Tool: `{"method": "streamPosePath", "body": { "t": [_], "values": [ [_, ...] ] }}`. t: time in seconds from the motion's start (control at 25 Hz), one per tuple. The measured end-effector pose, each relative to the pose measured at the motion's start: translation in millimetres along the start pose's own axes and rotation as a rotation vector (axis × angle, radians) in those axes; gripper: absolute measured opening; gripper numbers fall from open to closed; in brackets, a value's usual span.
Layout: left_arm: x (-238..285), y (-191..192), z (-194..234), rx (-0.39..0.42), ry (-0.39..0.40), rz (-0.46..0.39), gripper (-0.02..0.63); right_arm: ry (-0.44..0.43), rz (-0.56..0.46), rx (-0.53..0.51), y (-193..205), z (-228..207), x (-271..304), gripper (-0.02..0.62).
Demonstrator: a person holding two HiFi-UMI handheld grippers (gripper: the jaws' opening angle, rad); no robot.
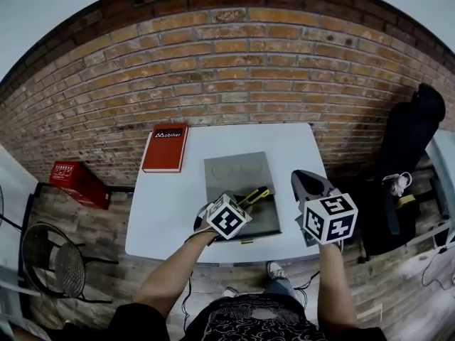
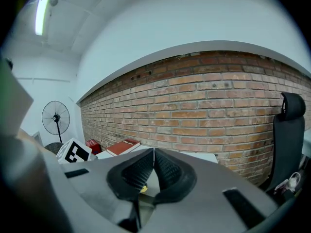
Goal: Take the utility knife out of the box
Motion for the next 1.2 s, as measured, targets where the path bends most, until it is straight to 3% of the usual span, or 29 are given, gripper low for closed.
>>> {"method": "streamPosePath", "body": {
  "t": [0.36,0.72,1.2],
  "values": [
    [-43,-30,31,-0.072,-0.115,-0.153,0.127,-0.013,-0.023,-0.009,-10,4,4,0.02],
    [-107,-52,66,-0.195,-0.256,-0.359,0.127,-0.018,-0.065,-0.042,-28,7,2,0.02],
    [-195,-39,95,-0.361,-0.473,-0.599,0.127,-0.041,-0.143,-0.087,-52,20,-3,0.019]
  ]
}}
Point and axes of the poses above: the fingertips, and each gripper's own axes: x forward along the fingers, z to its left, y out of its underside, the point moved 4 cm from there along -x, backward along the fingers, and after that the axes turned 1 degree about -x, right-handed, at the moved point
